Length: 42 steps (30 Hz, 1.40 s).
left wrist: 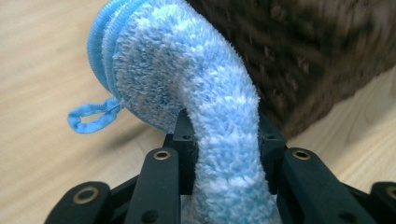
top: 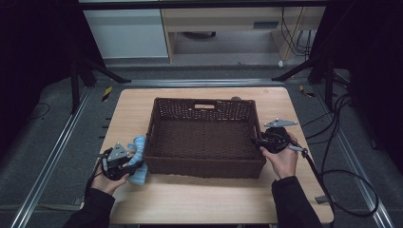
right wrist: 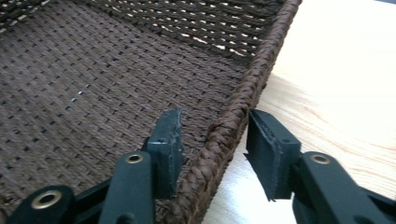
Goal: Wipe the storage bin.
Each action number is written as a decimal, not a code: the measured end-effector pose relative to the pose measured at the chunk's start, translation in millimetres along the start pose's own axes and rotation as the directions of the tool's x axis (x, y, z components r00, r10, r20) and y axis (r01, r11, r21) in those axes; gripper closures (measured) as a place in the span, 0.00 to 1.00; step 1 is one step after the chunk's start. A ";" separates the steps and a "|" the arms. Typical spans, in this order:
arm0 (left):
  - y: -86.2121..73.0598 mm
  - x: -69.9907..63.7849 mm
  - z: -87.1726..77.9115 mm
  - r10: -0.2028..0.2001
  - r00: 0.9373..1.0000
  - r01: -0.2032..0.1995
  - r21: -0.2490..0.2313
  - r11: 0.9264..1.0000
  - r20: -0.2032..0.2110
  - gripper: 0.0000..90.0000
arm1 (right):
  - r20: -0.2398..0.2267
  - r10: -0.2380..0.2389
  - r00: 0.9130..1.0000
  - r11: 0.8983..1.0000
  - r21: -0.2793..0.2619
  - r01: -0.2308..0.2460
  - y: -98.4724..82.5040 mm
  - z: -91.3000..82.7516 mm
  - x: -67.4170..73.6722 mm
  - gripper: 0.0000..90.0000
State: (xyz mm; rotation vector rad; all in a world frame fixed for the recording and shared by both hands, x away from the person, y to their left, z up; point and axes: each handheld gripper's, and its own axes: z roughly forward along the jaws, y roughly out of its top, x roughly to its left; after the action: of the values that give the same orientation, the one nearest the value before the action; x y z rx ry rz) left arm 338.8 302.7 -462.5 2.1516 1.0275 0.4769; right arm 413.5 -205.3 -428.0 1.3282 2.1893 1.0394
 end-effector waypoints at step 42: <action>8.9 -15.1 -37.2 0.025 0.999 -0.029 -0.103 0.994 -0.038 0.75 | 0.030 0.033 0.999 0.999 -0.033 -0.032 1.6 1.6 1.1 0.68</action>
State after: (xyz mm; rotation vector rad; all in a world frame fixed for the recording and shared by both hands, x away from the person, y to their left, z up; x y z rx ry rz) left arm 312.6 302.9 -430.8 2.0740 0.9735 0.5717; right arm 414.9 -203.2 -427.8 1.3605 2.1265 1.0556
